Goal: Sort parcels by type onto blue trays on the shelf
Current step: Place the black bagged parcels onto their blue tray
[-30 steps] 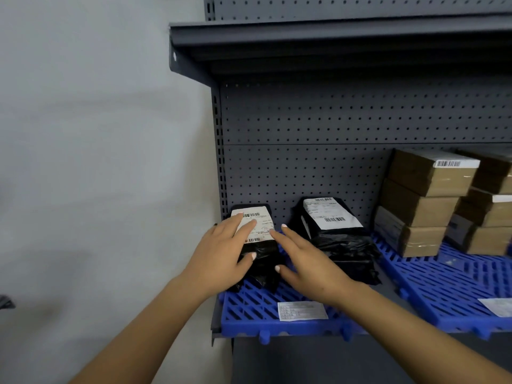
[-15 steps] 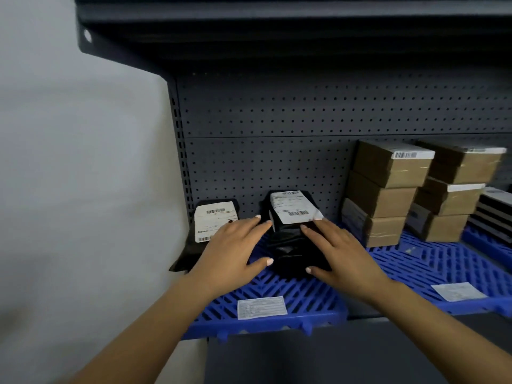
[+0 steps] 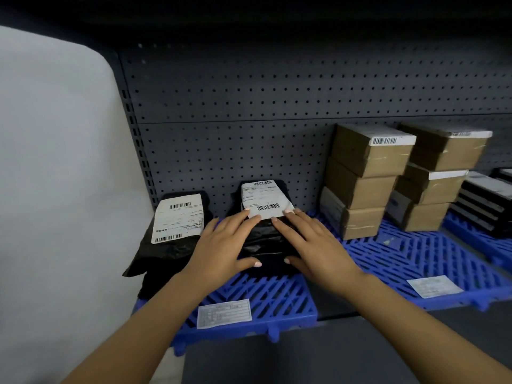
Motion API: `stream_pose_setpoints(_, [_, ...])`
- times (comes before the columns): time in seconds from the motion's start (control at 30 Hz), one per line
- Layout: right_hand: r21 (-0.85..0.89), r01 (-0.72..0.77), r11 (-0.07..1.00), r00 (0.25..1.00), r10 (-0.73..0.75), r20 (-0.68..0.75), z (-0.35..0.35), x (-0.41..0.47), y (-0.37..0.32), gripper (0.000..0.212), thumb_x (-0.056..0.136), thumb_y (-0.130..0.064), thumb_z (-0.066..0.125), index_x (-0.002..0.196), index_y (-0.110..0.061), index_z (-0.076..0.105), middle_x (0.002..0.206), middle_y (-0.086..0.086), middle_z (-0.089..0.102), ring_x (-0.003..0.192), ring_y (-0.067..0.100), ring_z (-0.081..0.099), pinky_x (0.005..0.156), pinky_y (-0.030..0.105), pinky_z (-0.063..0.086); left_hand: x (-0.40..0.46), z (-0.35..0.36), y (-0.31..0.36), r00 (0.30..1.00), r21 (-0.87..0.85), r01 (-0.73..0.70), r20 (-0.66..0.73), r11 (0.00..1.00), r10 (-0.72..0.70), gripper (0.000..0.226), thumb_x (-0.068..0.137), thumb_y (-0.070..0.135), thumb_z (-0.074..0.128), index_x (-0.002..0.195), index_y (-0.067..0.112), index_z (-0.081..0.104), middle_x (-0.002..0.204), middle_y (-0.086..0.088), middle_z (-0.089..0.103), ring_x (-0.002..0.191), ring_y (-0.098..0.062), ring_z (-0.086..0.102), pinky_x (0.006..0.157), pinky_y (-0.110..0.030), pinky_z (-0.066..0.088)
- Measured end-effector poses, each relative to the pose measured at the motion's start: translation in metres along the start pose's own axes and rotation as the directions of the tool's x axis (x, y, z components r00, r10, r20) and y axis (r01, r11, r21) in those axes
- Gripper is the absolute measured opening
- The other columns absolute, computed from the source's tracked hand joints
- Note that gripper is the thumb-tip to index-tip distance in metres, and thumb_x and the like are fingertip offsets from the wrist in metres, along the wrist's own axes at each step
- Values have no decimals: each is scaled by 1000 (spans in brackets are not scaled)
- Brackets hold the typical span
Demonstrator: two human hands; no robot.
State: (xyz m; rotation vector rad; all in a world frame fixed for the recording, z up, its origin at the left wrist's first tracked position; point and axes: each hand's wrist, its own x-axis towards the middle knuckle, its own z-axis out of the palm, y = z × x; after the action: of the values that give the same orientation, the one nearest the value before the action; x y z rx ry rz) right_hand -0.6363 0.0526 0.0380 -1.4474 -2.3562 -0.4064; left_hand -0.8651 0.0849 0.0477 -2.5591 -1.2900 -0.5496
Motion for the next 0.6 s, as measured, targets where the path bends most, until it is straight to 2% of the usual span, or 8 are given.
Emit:
stream_pose_setpoints(0.1, [17, -6, 1000, 1000, 6, -7, 1, -2, -1, 86, 83, -30, 70, 150, -26, 16, 154, 9, 26, 143, 29, 18, 111, 45, 24, -1, 1, 1, 1000, -15, 9, -2, 1000, -9, 89, 77, 62, 63, 149, 29, 21, 156, 4, 21, 139, -17, 29, 112, -43, 21])
stream_pose_setpoints(0.23, [21, -17, 1000, 1000, 18, -8, 2, -1, -3, 85, 83, -28, 70, 150, -25, 19, 154, 11, 25, 143, 30, 18, 111, 47, 25, -2, -3, 6, 999, -36, 32, 25, 999, -31, 88, 80, 59, 61, 150, 30, 16, 158, 5, 14, 141, -15, 23, 115, -42, 18])
stream_pose_setpoints(0.43, [16, -29, 999, 1000, 29, 5, -3, -2, -6, 85, 87, -32, 63, 151, -30, 8, 158, 6, 13, 145, 26, 8, 115, 43, 14, 0, -15, 13, 997, 10, 37, 61, 999, -38, 89, 81, 58, 62, 149, 27, 15, 158, 1, 14, 142, -18, 18, 116, -41, 13])
stream_pose_setpoints(0.53, [-10, -39, 999, 999, 39, -9, -6, -5, -7, 88, 84, -34, 67, 151, -28, 10, 156, 9, 19, 144, 29, 14, 113, 44, 18, 2, -20, 19, 996, 38, 38, 76, 999, -40, 97, 81, 59, 61, 151, 23, 5, 158, 0, 11, 145, -17, 7, 118, -41, 8])
stream_pose_setpoints(0.6, [-11, -69, 998, 994, 68, -80, -12, -12, -6, 87, 81, -37, 69, 150, -25, 17, 153, 10, 28, 142, 30, 23, 109, 45, 25, 3, -22, 26, 999, 24, 24, 26, 999, -25, 103, 80, 62, 59, 151, 21, -3, 158, -1, 11, 145, -17, 3, 118, -41, 7])
